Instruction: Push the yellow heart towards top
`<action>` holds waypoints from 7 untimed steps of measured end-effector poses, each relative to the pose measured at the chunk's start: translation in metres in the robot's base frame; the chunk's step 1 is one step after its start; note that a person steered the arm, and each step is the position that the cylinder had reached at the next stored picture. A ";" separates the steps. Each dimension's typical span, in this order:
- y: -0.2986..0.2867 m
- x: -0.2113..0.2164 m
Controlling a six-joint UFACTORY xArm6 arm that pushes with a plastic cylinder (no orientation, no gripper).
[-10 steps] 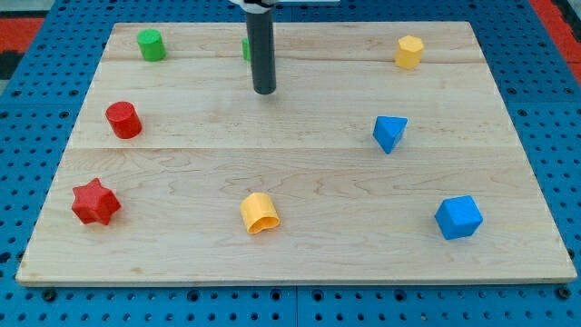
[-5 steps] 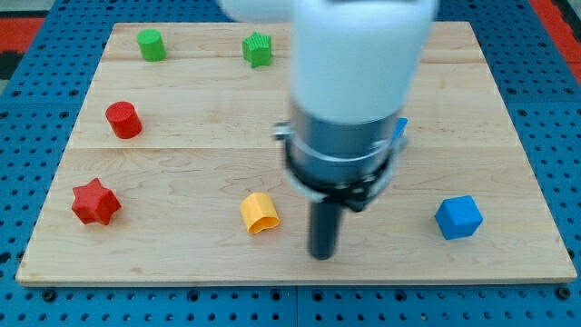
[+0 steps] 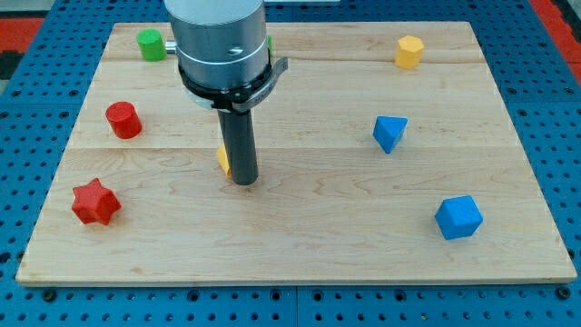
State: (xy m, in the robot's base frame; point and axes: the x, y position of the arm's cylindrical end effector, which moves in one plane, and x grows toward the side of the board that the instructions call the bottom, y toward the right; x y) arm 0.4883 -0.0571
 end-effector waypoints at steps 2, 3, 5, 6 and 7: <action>0.019 0.040; 0.008 0.050; -0.017 0.010; -0.034 -0.011; -0.040 -0.041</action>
